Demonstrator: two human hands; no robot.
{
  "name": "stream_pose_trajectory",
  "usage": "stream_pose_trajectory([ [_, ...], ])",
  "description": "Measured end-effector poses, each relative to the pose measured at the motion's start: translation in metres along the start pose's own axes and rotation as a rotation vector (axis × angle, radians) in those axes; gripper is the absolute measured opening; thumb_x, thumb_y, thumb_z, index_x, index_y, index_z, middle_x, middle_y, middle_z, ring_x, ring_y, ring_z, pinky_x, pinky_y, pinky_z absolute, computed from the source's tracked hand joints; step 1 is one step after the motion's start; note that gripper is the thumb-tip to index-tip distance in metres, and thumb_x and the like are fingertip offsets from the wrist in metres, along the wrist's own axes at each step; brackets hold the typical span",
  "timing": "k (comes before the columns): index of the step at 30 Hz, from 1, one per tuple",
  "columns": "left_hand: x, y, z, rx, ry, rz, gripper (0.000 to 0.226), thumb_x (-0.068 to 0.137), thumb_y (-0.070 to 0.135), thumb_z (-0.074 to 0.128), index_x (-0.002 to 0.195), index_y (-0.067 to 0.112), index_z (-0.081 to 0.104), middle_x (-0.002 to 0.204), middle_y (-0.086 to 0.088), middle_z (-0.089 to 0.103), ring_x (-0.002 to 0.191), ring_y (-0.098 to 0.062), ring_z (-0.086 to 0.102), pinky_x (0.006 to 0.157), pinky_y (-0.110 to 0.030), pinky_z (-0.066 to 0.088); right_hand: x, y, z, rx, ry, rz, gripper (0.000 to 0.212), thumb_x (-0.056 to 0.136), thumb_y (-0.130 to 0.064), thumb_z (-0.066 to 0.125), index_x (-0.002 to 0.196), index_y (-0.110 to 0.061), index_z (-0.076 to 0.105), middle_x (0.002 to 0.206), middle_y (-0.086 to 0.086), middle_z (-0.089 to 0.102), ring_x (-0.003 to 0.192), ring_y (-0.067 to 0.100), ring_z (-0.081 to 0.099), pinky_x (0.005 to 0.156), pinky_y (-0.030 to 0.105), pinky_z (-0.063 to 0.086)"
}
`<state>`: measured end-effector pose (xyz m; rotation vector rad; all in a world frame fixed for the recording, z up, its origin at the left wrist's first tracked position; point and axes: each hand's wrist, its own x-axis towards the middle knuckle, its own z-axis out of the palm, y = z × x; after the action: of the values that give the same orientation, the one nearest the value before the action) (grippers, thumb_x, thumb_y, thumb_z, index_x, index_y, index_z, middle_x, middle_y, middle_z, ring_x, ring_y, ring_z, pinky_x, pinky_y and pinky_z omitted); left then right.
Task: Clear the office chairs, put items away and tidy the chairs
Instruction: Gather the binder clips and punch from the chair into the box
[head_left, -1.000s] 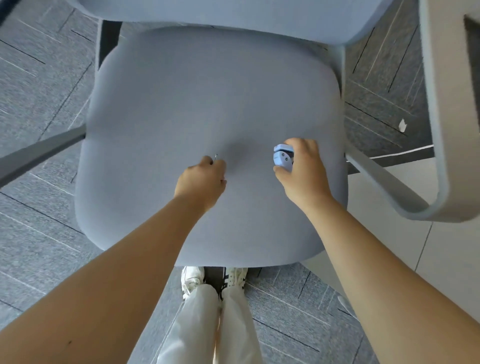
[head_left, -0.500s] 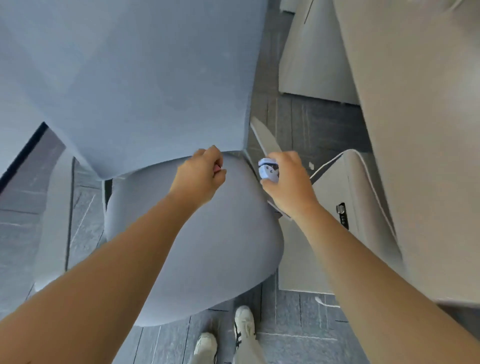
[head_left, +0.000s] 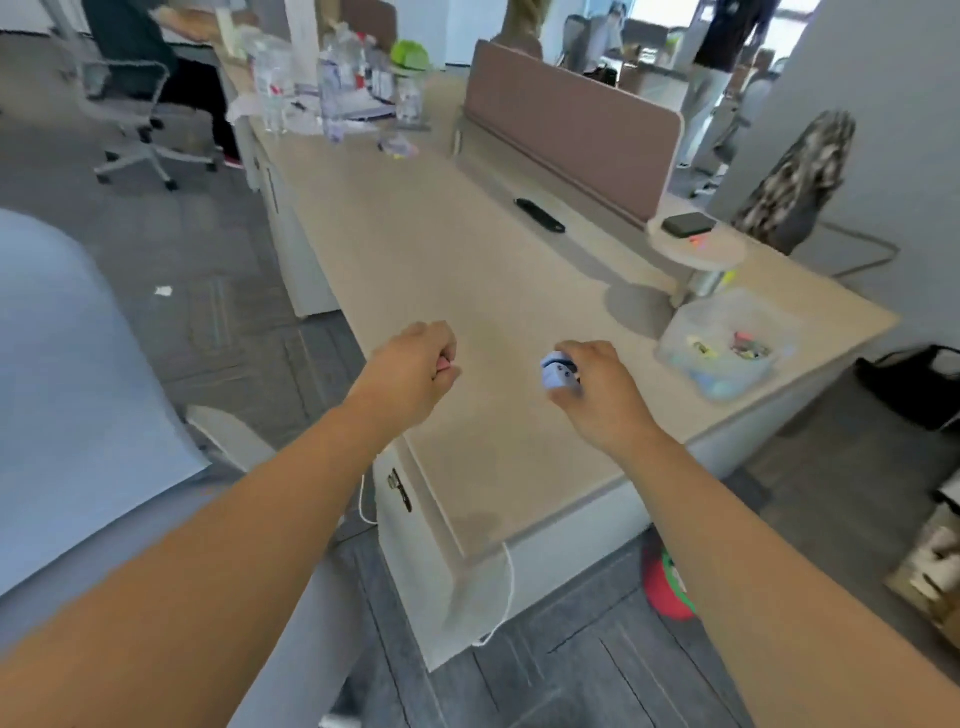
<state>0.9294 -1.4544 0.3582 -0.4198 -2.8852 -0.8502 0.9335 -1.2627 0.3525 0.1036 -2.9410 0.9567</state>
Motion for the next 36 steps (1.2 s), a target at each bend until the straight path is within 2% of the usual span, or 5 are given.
stream_pose_trajectory([
  [5, 0.056, 0.106, 0.069, -0.013, -0.063, 0.094, 0.016, 0.092, 0.015, 0.052, 0.086, 0.017, 0.037, 0.093, -0.009, 0.049, 0.092, -0.032, 0.056, 0.075, -0.030, 0.038, -0.007, 0.103, -0.087, -0.006, 0.094, 0.142, 0.033, 0.085, -0.017, 0.055, 0.116, -0.007, 0.054, 0.110, 0.011, 0.053, 0.092, 0.025, 0.050, 0.067, 0.026, 0.035],
  [14, 0.166, 0.260, 0.179, 0.010, -0.128, 0.127, 0.013, 0.093, 0.015, 0.049, 0.086, 0.015, 0.039, 0.089, -0.002, 0.043, 0.080, -0.021, 0.040, 0.070, -0.028, 0.030, 0.012, 0.276, -0.215, -0.015, 0.138, 0.303, 0.037, 0.089, -0.016, 0.055, 0.123, -0.002, 0.048, 0.122, 0.016, 0.055, 0.092, 0.022, 0.049, 0.075, 0.027, 0.034],
  [26, 0.314, 0.281, 0.252, 0.046, -0.188, 0.113, 0.010, 0.091, 0.016, 0.054, 0.086, 0.014, 0.045, 0.090, -0.003, 0.046, 0.080, -0.021, 0.043, 0.067, -0.028, 0.031, 0.169, 0.362, -0.227, -0.083, 0.004, 0.270, 0.034, 0.085, -0.016, 0.059, 0.116, -0.003, 0.052, 0.110, 0.016, 0.058, 0.109, 0.032, 0.049, 0.073, 0.029, 0.033],
  [30, 0.358, 0.277, 0.276, 0.056, -0.257, 0.105, 0.015, 0.090, 0.016, 0.055, 0.101, 0.006, 0.056, 0.090, -0.002, 0.046, 0.082, -0.020, 0.044, 0.069, -0.029, 0.033, 0.229, 0.388, -0.209, -0.172, -0.143, 0.291, 0.032, 0.087, -0.015, 0.056, 0.116, -0.002, 0.052, 0.093, 0.012, 0.048, 0.098, 0.031, 0.045, 0.073, 0.033, 0.035],
  [36, 0.390, 0.277, 0.302, 0.061, -0.340, 0.094, 0.016, 0.089, 0.016, 0.057, 0.101, 0.007, 0.056, 0.098, -0.008, 0.055, 0.085, -0.023, 0.051, 0.071, -0.027, 0.035, 0.269, 0.419, -0.182, -0.252, -0.272, 0.292, 0.035, 0.092, -0.018, 0.049, 0.124, -0.005, 0.053, 0.126, 0.017, 0.058, 0.118, 0.035, 0.049, 0.094, 0.038, 0.045],
])
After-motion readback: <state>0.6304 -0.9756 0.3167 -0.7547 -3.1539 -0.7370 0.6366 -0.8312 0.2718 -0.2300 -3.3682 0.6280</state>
